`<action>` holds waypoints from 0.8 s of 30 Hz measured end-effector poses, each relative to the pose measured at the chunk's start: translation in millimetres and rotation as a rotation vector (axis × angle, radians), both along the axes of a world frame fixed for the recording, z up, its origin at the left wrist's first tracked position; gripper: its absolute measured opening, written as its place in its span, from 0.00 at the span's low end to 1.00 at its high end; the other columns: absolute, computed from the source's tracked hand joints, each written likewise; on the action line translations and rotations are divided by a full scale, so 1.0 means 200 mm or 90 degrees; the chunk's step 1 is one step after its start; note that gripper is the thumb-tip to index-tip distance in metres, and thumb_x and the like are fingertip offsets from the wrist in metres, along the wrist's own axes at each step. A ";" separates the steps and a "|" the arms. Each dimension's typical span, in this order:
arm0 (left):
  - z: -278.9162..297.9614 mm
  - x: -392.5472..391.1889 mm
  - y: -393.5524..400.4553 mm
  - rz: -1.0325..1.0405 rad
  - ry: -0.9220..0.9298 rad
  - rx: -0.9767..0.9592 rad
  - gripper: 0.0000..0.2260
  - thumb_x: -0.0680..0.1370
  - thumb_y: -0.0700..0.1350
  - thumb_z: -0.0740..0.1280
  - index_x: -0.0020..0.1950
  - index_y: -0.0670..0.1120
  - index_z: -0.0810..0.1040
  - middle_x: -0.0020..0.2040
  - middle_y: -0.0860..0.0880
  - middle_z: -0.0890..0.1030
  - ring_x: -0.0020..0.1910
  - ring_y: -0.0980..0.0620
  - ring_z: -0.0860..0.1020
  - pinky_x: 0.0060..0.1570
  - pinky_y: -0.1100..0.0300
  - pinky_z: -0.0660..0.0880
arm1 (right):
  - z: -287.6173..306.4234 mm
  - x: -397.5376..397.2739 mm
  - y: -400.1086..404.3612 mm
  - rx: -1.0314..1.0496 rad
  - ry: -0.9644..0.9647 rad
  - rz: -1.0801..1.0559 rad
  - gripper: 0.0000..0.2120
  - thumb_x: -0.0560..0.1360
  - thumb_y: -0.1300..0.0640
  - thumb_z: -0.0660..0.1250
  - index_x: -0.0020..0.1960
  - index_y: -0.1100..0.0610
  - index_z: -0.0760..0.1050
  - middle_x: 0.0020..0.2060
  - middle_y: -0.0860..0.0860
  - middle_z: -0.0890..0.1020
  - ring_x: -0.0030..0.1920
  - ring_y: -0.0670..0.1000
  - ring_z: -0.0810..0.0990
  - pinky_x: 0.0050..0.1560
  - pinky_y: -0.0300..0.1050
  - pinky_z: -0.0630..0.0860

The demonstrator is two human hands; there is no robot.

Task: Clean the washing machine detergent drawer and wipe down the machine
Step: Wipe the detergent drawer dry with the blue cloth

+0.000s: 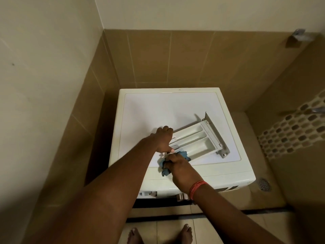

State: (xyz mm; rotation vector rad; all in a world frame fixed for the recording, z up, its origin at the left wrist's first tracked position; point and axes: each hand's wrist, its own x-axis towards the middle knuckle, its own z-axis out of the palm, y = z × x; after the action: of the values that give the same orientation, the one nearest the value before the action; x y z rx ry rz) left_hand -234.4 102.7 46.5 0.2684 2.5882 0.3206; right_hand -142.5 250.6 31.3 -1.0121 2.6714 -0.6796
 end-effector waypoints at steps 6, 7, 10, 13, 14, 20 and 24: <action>-0.03 0.05 0.00 0.058 0.074 0.013 0.32 0.74 0.53 0.71 0.73 0.46 0.61 0.68 0.44 0.65 0.68 0.40 0.66 0.65 0.44 0.66 | 0.18 -0.09 0.19 -0.212 0.007 -0.292 0.21 0.69 0.67 0.55 0.53 0.57 0.81 0.48 0.53 0.79 0.47 0.50 0.78 0.49 0.45 0.78; -0.05 0.08 0.00 0.073 0.105 0.010 0.33 0.75 0.55 0.70 0.74 0.47 0.60 0.70 0.45 0.64 0.69 0.40 0.65 0.68 0.44 0.64 | 0.20 -0.11 0.22 -0.214 0.052 -0.361 0.20 0.69 0.71 0.57 0.54 0.58 0.81 0.50 0.54 0.78 0.48 0.50 0.77 0.51 0.43 0.77; -0.09 0.22 -0.01 0.100 0.146 0.036 0.39 0.74 0.60 0.68 0.78 0.47 0.53 0.78 0.45 0.56 0.77 0.42 0.54 0.74 0.41 0.53 | 0.21 -0.14 0.27 -0.113 0.188 -0.396 0.23 0.68 0.76 0.62 0.59 0.61 0.79 0.54 0.57 0.78 0.53 0.54 0.76 0.56 0.42 0.74; -0.11 0.37 0.02 0.087 0.129 0.034 0.48 0.72 0.67 0.67 0.80 0.47 0.46 0.80 0.47 0.41 0.79 0.44 0.39 0.75 0.38 0.43 | 0.11 -0.11 0.25 0.142 0.142 -0.190 0.21 0.70 0.69 0.63 0.60 0.55 0.79 0.53 0.55 0.80 0.53 0.56 0.79 0.56 0.48 0.77; -0.11 0.39 0.04 0.086 0.124 0.026 0.49 0.71 0.69 0.66 0.80 0.47 0.44 0.80 0.46 0.38 0.78 0.43 0.36 0.74 0.37 0.41 | 0.08 -0.10 0.23 0.212 0.103 -0.150 0.21 0.71 0.67 0.62 0.61 0.54 0.78 0.54 0.54 0.80 0.55 0.56 0.78 0.58 0.50 0.76; -0.05 0.39 0.12 0.069 0.097 -0.014 0.58 0.66 0.70 0.70 0.80 0.46 0.39 0.79 0.41 0.37 0.77 0.42 0.34 0.73 0.35 0.36 | 0.09 -0.13 0.11 0.220 -0.055 -0.024 0.09 0.76 0.58 0.64 0.55 0.55 0.79 0.53 0.53 0.80 0.53 0.54 0.79 0.56 0.45 0.74; -0.05 0.38 0.11 0.099 0.095 -0.038 0.59 0.65 0.69 0.72 0.79 0.46 0.38 0.80 0.43 0.39 0.78 0.44 0.36 0.73 0.35 0.37 | 0.20 -0.25 0.23 0.278 -0.171 0.047 0.22 0.73 0.67 0.58 0.62 0.51 0.77 0.59 0.50 0.79 0.60 0.52 0.76 0.64 0.49 0.72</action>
State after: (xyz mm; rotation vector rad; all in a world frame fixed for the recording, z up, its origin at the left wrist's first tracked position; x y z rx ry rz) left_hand -159.0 124.3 35.6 0.0721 2.7672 0.2863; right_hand -193.5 297.2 70.7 -0.8273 2.3822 -0.1840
